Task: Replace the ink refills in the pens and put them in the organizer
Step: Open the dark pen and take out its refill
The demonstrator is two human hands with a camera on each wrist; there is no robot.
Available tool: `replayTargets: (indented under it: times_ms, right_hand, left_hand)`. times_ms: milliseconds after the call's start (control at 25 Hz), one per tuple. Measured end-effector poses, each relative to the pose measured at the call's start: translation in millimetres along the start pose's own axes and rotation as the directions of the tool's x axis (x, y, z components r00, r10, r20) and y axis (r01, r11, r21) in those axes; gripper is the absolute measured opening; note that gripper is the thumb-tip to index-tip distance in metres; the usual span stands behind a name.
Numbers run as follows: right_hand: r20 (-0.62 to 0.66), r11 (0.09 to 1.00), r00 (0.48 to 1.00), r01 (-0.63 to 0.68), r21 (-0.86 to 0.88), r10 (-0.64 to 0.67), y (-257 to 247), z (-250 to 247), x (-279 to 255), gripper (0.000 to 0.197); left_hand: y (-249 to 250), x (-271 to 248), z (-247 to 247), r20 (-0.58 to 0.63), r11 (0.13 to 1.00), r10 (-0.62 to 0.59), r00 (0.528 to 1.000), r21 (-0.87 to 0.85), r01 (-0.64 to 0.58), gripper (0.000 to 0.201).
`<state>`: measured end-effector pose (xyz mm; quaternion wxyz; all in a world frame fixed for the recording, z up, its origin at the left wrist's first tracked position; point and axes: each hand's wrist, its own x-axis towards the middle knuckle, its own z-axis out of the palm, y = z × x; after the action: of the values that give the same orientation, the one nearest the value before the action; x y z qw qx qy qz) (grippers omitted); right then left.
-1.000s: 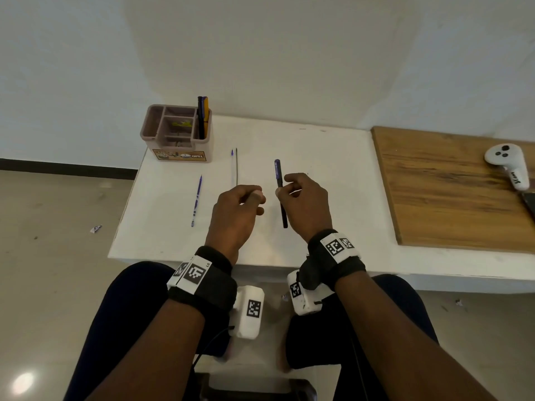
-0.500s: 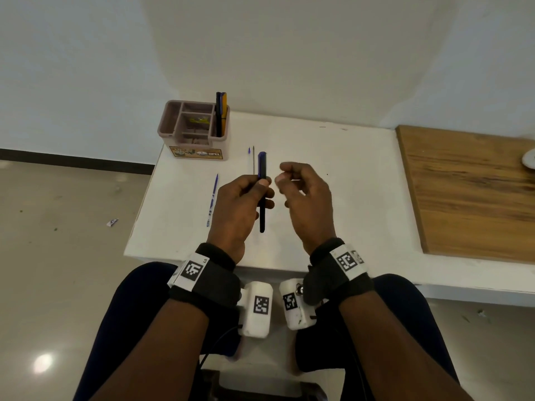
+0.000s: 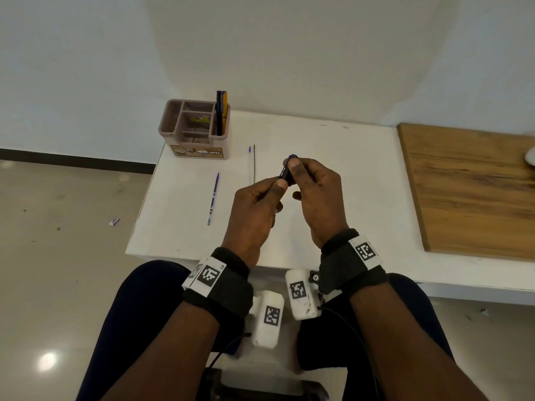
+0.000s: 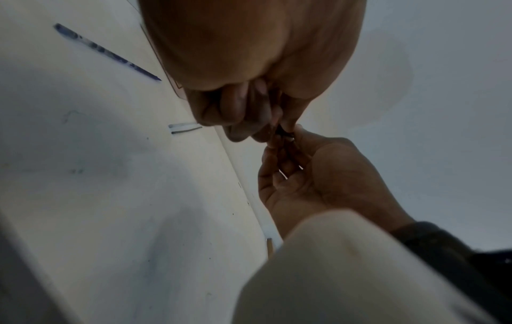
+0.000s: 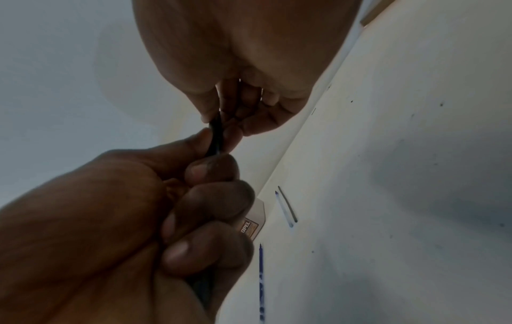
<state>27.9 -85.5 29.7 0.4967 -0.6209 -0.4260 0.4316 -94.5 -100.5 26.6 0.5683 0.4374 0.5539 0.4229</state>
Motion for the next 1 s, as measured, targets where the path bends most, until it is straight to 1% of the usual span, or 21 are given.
replayTargets:
  times_ms: [120, 240, 320, 360, 440, 520, 600, 680, 800, 880, 920, 1000]
  right_hand:
    - [-0.041, 1.000, 0.999, 0.013, 0.025, -0.012, -3.1, -0.1, 6.7, 0.024]
    - [-0.167, 0.994, 0.986, 0.025, 0.105, -0.007, -5.1, -1.4, 29.4, 0.025]
    - [-0.202, 0.999, 0.979, 0.014, 0.042, -0.005, 1.3, 1.0, 44.3, 0.024]
    - [-0.185, 0.999, 0.983, 0.002, -0.035, -0.009, 7.7, 4.2, 48.2, 0.023]
    - [-0.095, 0.977, 0.995, -0.015, -0.210, -0.005, 22.8, 13.8, 49.7, 0.020]
    - [-0.022, 0.933, 1.000, -0.016, -0.360, 0.008, 37.3, 23.2, 48.3, 0.021]
    - [-0.009, 0.879, 1.000, -0.009, -0.476, 0.005, 51.2, 27.7, 51.1, 0.024]
    - [-0.005, 0.825, 1.000, -0.004, -0.565, 0.002, 61.0, 28.4, 55.1, 0.023]
    - [0.018, 0.770, 1.000, 0.000, -0.638, 0.014, 72.2, 27.8, 55.9, 0.022]
    - [0.014, 0.757, 1.000, 0.004, -0.654, 0.007, 69.3, 26.7, 52.0, 0.024]
    - [-0.005, 0.773, 1.000, 0.003, -0.634, -0.009, 62.9, 24.8, 49.7, 0.026]
    - [-0.049, 0.864, 0.998, 0.010, -0.504, -0.040, 39.9, 17.6, 43.6, 0.028]
  left_hand:
    - [-0.7, 2.5, -2.7, 0.023, 0.997, -0.073, 0.997, 0.016, 0.073, 0.024]
    - [-5.5, 8.1, -11.6, -0.047, 0.981, -0.195, 0.980, -0.001, 0.195, 0.026]
    - [-9.3, 13.4, -19.5, -0.113, 0.971, -0.238, 0.965, -0.054, 0.234, 0.027]
    - [-9.8, 15.5, -22.7, -0.134, 0.968, -0.246, 0.960, -0.082, 0.237, 0.028]
    - [-9.8, 19.7, -27.5, -0.151, 0.967, -0.242, 0.959, -0.118, 0.225, 0.026]
    - [-9.8, 22.5, -28.7, -0.162, 0.972, -0.219, 0.962, -0.122, 0.201, 0.023]
    - [-9.7, 22.4, -29.1, -0.184, 0.980, -0.187, 0.965, -0.097, 0.171, 0.019]
    - [-9.0, 21.2, -28.8, -0.196, 0.984, -0.172, 0.965, -0.072, 0.161, 0.020]
    - [-7.8, 18.4, -28.2, -0.167, 0.982, -0.188, 0.968, -0.063, 0.180, 0.023]
    - [-6.8, 16.5, -27.4, -0.143, 0.982, -0.188, 0.972, -0.054, 0.182, 0.024]
    - [-6.0, 15.6, -27.1, -0.136, 0.983, -0.184, 0.974, -0.047, 0.179, 0.024]
    - [-5.3, 14.2, -25.5, -0.119, 0.985, -0.172, 0.978, -0.030, 0.169, 0.023]
